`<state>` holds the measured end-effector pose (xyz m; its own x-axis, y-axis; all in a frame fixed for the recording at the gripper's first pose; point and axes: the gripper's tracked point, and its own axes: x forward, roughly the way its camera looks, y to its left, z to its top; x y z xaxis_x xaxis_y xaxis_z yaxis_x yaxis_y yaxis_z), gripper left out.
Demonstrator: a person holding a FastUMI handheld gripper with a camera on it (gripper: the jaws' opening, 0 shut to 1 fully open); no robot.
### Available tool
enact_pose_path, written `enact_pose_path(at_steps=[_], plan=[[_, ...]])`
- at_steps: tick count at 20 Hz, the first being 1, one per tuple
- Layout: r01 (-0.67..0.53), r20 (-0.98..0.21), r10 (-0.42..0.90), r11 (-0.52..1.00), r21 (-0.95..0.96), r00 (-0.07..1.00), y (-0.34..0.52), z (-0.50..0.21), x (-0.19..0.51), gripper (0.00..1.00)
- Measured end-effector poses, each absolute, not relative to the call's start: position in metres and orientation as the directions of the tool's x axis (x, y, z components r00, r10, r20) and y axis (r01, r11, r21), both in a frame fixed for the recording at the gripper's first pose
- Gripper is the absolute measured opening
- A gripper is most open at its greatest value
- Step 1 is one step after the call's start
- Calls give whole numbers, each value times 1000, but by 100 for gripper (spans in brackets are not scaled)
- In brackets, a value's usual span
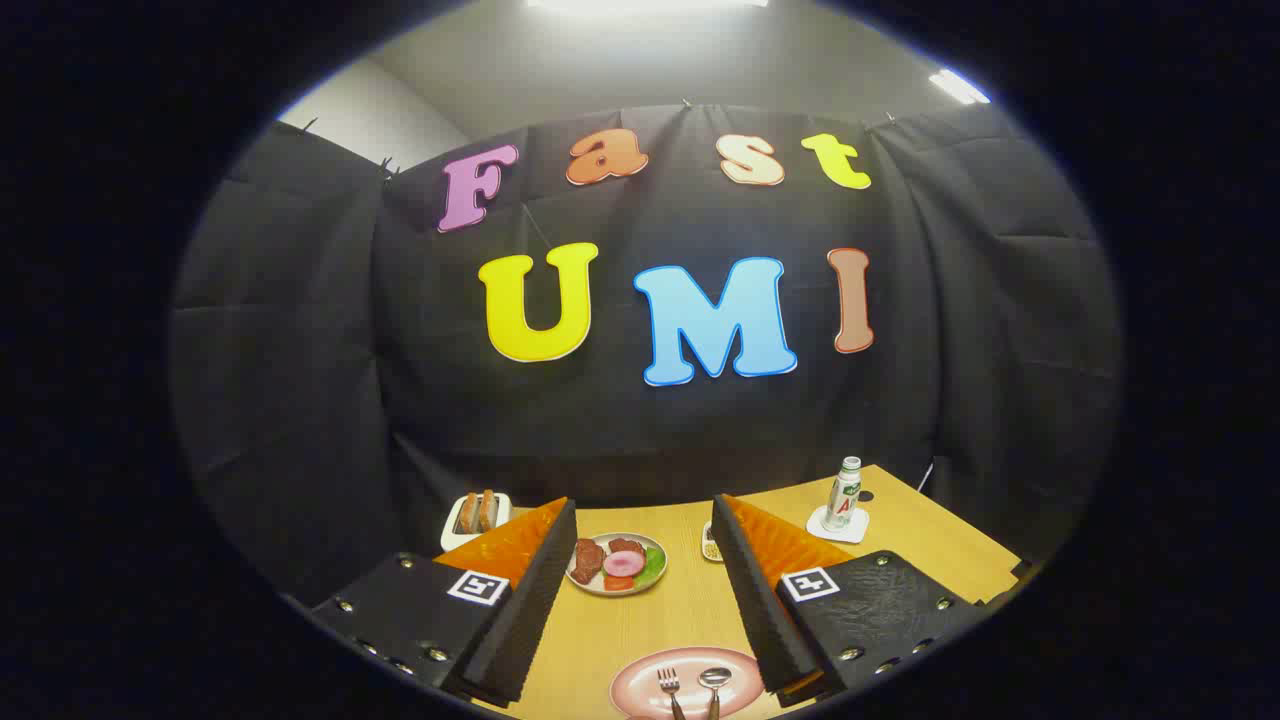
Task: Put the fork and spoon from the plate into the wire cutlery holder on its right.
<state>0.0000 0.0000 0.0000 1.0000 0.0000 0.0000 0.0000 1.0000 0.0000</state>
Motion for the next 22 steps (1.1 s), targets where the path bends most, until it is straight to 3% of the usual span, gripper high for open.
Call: enact_pose_path(at_steps=[13,22], plan=[[41,-174,-38,999,15,984,-11,-63,20,84],[113,-529,-118,993,-42,841,-43,-180,27,84]])
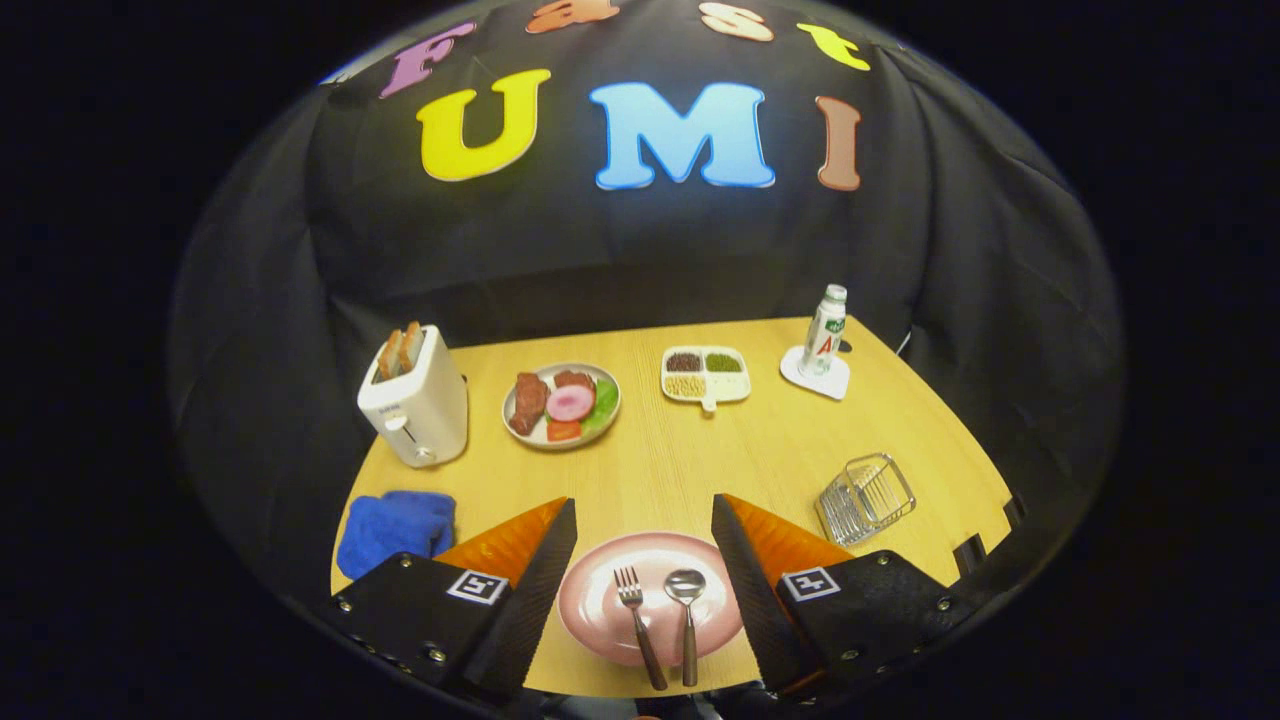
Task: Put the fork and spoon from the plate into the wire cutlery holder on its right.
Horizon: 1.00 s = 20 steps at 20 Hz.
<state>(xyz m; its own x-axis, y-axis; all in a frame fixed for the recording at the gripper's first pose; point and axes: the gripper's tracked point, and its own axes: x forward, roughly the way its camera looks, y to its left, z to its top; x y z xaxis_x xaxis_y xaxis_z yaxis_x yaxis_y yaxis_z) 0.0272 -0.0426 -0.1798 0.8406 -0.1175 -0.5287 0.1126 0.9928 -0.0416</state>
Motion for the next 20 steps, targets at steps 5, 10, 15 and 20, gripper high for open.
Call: enact_pose_path(at_steps=[5,10,15,20], plan=[[97,-670,-131,991,-87,731,-54,-241,27,85],[71,-793,-158,987,-143,588,-68,-295,19,85],[3,-868,-204,974,-228,452,-81,-326,9,85],[-34,-907,-228,966,-256,355,-88,-352,3,85]])
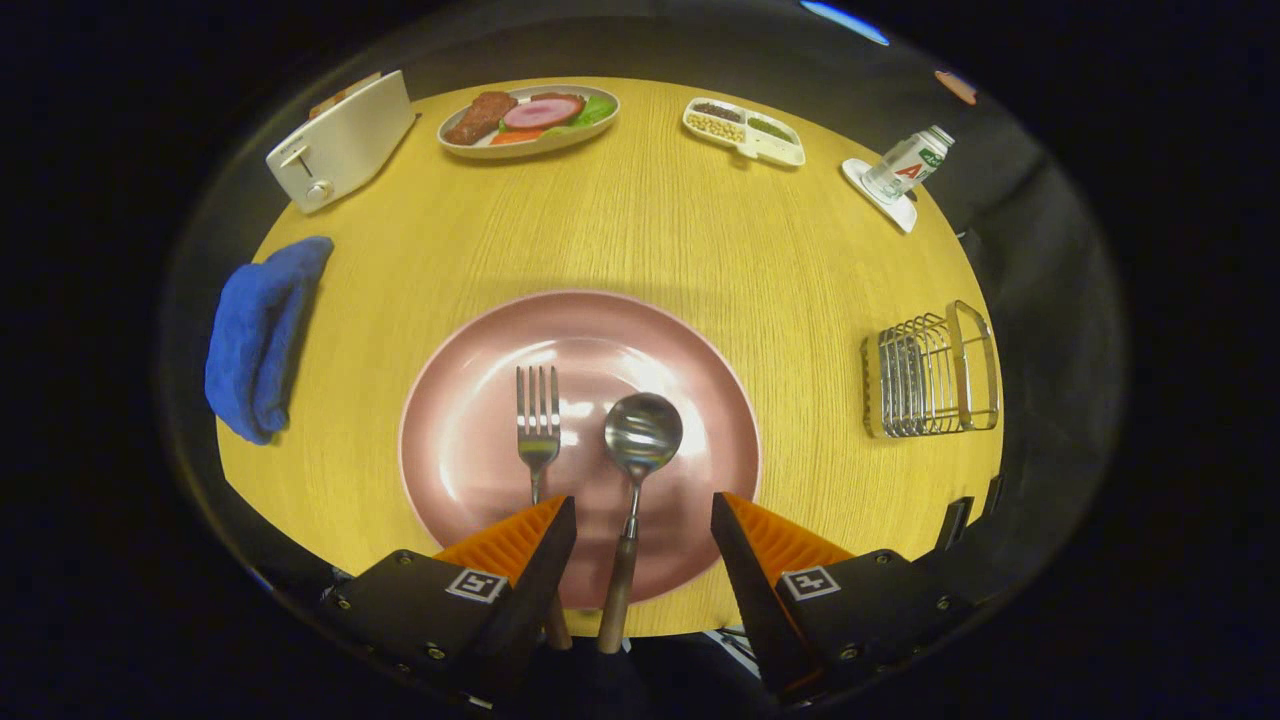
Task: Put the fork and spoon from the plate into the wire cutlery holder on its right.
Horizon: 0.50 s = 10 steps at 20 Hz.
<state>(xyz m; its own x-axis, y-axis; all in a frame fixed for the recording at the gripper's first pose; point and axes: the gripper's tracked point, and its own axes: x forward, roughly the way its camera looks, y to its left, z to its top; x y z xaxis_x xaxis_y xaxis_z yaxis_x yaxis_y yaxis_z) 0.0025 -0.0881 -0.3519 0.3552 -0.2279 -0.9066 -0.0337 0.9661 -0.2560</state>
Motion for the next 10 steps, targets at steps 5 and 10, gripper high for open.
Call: enact_pose_path(at_steps=[5,10], plan=[[-56,-929,-232,964,-259,289,-90,-369,-5,80],[-79,-946,-217,967,-242,240,-89,-382,-12,50]])
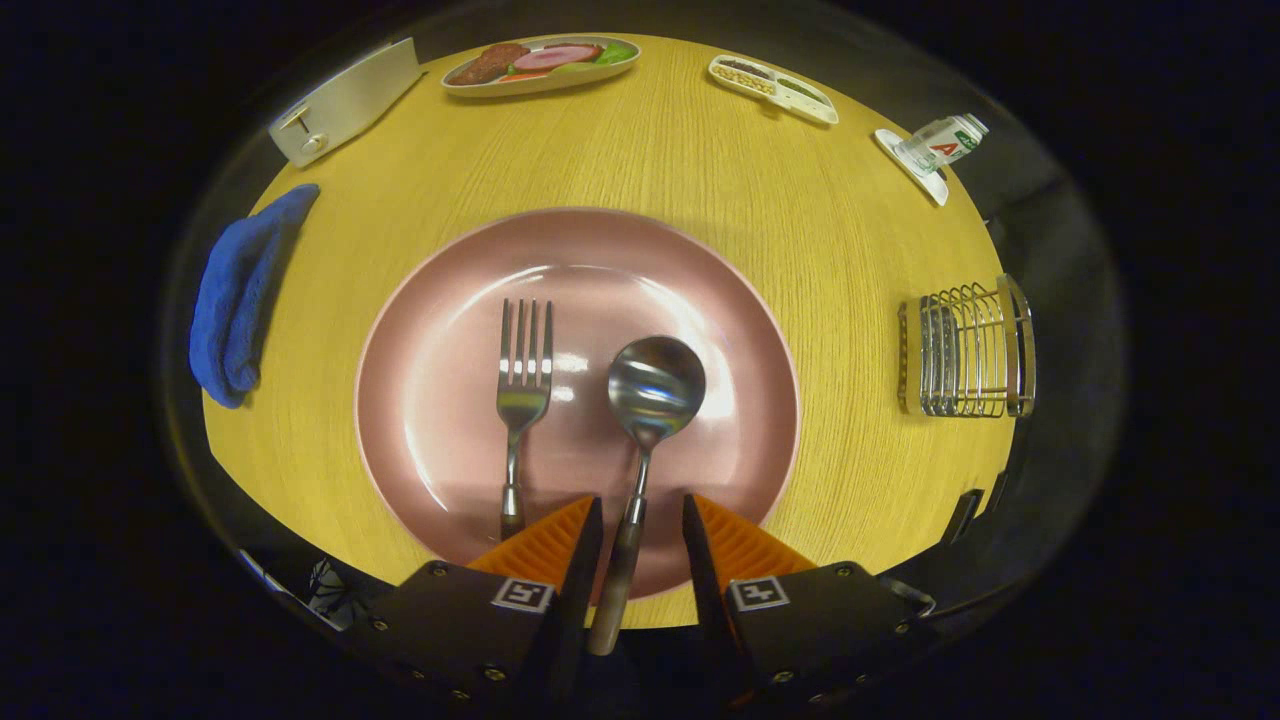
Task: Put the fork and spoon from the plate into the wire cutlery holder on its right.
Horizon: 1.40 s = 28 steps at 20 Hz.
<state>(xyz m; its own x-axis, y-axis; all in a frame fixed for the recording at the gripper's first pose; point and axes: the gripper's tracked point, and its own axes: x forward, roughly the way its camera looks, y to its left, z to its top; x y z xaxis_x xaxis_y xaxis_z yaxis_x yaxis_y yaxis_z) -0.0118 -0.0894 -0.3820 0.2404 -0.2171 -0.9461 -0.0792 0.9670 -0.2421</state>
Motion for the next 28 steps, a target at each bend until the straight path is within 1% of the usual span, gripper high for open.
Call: enact_pose_path(at_steps=[1,2,5,7,11,13,14,17,21,28], plan=[[-83,-950,-211,968,-235,232,-87,-385,-14,43],[-84,-949,-213,968,-238,232,-87,-383,-13,29],[-85,-951,-223,966,-246,215,-87,-383,-13,29],[-102,-954,-208,967,-233,215,-84,-384,-10,9],[-83,-952,-219,967,-241,215,-83,-380,-9,8],[-89,-945,-217,966,-244,243,-80,-377,-5,8],[-87,-943,-214,966,-242,254,-79,-374,-4,1],[-76,-939,-233,963,-259,254,-81,-368,-3,1],[-53,-920,-269,954,-295,284,-89,-345,1,1],[32,-879,-328,941,-338,345,-117,-294,16,1]])
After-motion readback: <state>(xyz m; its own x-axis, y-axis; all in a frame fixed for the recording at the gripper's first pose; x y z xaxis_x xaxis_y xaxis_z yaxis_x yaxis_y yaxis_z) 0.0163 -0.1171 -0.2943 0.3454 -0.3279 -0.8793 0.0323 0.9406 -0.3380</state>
